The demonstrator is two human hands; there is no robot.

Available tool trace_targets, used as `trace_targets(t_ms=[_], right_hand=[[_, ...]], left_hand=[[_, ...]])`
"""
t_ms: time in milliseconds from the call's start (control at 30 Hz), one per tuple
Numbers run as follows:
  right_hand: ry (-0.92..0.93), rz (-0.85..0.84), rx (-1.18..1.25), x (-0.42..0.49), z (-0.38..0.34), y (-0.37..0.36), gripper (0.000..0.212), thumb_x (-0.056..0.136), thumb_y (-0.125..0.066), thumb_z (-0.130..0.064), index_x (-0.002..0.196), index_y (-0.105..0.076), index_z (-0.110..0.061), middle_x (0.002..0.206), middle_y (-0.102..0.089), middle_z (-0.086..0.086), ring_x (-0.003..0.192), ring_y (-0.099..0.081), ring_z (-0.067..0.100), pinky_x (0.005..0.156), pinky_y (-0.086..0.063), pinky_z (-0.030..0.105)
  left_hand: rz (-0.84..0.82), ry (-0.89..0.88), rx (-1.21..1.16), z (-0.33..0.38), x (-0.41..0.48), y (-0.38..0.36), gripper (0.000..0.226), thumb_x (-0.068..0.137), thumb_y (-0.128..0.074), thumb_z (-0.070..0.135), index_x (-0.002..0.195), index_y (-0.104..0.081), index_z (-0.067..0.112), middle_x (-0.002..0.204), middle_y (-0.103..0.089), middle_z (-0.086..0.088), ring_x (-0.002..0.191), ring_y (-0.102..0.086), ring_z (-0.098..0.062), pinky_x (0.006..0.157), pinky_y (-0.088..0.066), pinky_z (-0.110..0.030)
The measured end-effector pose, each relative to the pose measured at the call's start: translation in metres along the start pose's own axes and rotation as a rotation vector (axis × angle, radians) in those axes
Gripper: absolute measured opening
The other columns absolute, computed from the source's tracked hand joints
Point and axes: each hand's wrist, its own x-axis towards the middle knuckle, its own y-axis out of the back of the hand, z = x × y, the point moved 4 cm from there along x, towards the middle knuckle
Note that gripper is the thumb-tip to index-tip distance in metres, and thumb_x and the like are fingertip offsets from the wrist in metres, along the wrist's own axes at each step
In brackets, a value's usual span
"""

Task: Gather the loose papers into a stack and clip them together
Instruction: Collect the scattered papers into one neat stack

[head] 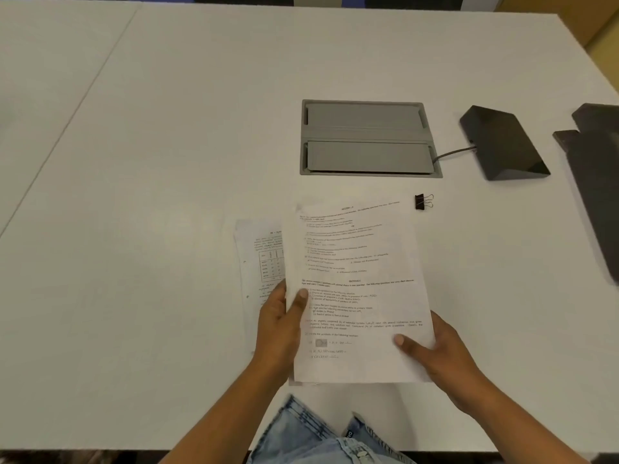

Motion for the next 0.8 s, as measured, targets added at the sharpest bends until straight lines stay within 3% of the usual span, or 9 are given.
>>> trace_targets(t_ms=[100, 200, 300, 367, 467, 567, 700, 800], right_hand=[[-0.035, -0.033, 0.101, 0.003, 0.001, 0.005, 0.044, 0.08, -0.072, -0.036, 0.122, -0.066, -0.025, 0.118, -0.075, -0.004, 0.105, -0.072, 0.019, 0.079, -0.059, 0.028], [-0.102, 0.018, 0.181, 0.012, 0.005, 0.01, 0.035, 0.089, -0.063, -0.037, 0.119, -0.069, -0.02, 0.115, -0.076, 0.004, 0.104, -0.073, 0.025, 0.084, -0.06, 0.039], [-0.179, 0.047, 0.148, 0.022, 0.017, 0.011, 0.026, 0.097, -0.059, -0.028, 0.118, -0.07, -0.017, 0.113, -0.076, 0.005, 0.102, -0.073, 0.026, 0.092, -0.056, 0.048], [-0.199, 0.091, 0.124, 0.027, 0.025, 0.012, 0.022, 0.097, -0.06, -0.02, 0.115, -0.071, -0.015, 0.111, -0.077, 0.005, 0.098, -0.074, 0.025, 0.091, -0.056, 0.046], [-0.198, 0.217, 0.093, 0.03, 0.036, 0.021, 0.016, 0.097, -0.061, -0.016, 0.106, -0.073, -0.019, 0.105, -0.078, 0.003, 0.094, -0.074, 0.023, 0.087, -0.056, 0.039], [-0.192, 0.292, 0.1, 0.027, 0.045, 0.031, 0.017, 0.098, -0.06, -0.014, 0.108, -0.073, -0.019, 0.106, -0.078, 0.005, 0.097, -0.072, 0.025, 0.085, -0.055, 0.038], [-0.215, 0.386, 0.108, 0.016, 0.058, 0.05, 0.02, 0.097, -0.06, -0.014, 0.114, -0.071, -0.017, 0.107, -0.076, 0.005, 0.097, -0.07, 0.027, 0.081, -0.054, 0.036], [-0.22, 0.447, 0.103, 0.006, 0.065, 0.065, 0.02, 0.097, -0.06, -0.013, 0.113, -0.07, -0.015, 0.107, -0.075, 0.006, 0.093, -0.07, 0.025, 0.076, -0.053, 0.033]], left_hand=[[-0.077, -0.049, 0.028, 0.002, 0.001, 0.0, 0.026, 0.101, -0.056, 0.018, 0.125, -0.066, 0.023, 0.116, -0.077, -0.001, 0.104, -0.074, -0.023, 0.087, -0.061, -0.042], [-0.141, -0.026, -0.004, 0.0, 0.003, 0.0, 0.025, 0.102, -0.055, 0.018, 0.123, -0.066, 0.024, 0.116, -0.077, -0.002, 0.103, -0.074, -0.023, 0.084, -0.062, -0.04], [-0.186, 0.005, -0.004, -0.006, 0.005, 0.002, 0.025, 0.101, -0.055, 0.018, 0.123, -0.066, 0.023, 0.116, -0.077, -0.001, 0.103, -0.074, -0.021, 0.08, -0.061, -0.033], [-0.176, 0.028, 0.044, -0.014, 0.008, 0.005, 0.023, 0.1, -0.057, 0.017, 0.12, -0.068, 0.024, 0.114, -0.077, 0.002, 0.102, -0.074, -0.017, 0.079, -0.06, -0.027], [0.095, -0.017, 0.355, -0.028, 0.016, 0.025, 0.013, 0.096, -0.065, 0.026, 0.108, -0.069, 0.026, 0.109, -0.076, -0.002, 0.091, -0.073, -0.015, 0.076, -0.058, -0.026], [0.451, -0.031, 0.574, -0.04, 0.021, 0.054, 0.039, 0.088, -0.074, 0.034, 0.121, -0.063, 0.017, 0.117, -0.068, -0.004, 0.094, -0.065, -0.014, 0.079, -0.051, -0.026], [0.554, 0.158, 0.909, -0.054, 0.033, 0.078, 0.086, 0.076, -0.079, 0.053, 0.139, -0.045, 0.007, 0.135, -0.052, -0.016, 0.123, -0.054, -0.035, 0.097, -0.049, -0.05], [0.515, 0.24, 1.071, -0.056, 0.04, 0.079, 0.092, 0.07, -0.081, 0.057, 0.133, -0.04, 0.003, 0.132, -0.05, -0.017, 0.122, -0.052, -0.035, 0.093, -0.049, -0.05]])
